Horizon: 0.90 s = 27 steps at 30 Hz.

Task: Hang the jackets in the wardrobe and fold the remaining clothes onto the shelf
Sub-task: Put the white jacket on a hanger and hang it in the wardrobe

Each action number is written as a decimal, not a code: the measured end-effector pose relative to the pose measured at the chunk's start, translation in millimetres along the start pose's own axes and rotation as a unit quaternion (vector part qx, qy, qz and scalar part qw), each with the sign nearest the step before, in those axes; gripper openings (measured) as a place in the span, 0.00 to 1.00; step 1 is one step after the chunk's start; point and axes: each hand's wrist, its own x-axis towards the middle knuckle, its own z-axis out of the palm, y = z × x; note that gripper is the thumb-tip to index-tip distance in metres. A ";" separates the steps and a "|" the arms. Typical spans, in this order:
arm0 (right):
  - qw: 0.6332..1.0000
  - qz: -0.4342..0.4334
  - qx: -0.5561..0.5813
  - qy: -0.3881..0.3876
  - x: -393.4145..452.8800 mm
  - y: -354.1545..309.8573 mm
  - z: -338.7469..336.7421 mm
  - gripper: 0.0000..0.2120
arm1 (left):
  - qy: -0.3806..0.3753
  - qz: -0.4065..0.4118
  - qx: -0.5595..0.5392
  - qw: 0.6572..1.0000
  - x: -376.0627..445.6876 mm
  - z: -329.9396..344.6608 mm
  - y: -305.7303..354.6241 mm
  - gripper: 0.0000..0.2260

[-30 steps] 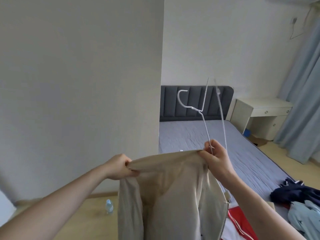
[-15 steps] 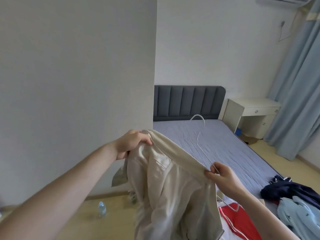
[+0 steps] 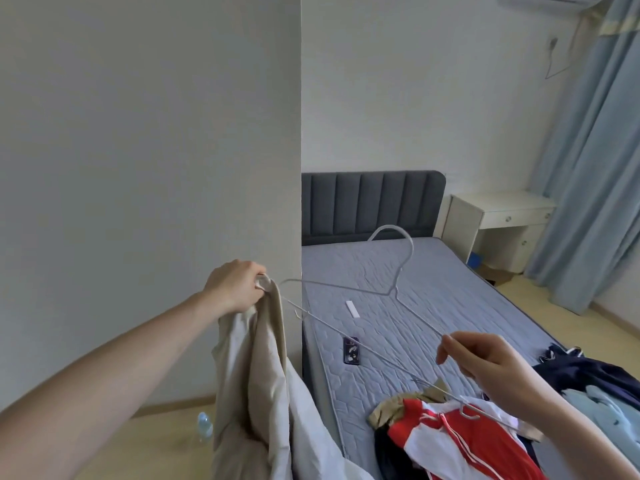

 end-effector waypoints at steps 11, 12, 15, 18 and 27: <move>0.999 0.007 -0.014 -0.039 13.1 -9.3 13.9 0.21 | 0.042 -0.113 -0.049 0.991 4.9 -13.5 -19.8 0.04; 0.999 0.007 -0.009 -0.043 14.7 -10.2 15.1 0.21 | 0.041 -0.121 -0.059 0.990 5.4 -17.8 -21.7 0.04; 0.998 0.006 -0.007 -0.059 18.3 -13.6 25.0 0.20 | 0.033 -0.120 -0.110 0.986 6.2 -26.8 -20.9 0.07; 0.999 0.003 -0.028 -0.041 21.7 -14.9 44.0 0.17 | 0.003 -0.088 -0.191 0.978 6.5 -34.9 -13.6 0.09; 0.999 0.025 0.011 0.040 23.5 -20.3 124.9 0.12 | 0.085 -0.041 -0.192 0.977 0.9 -52.7 23.3 0.12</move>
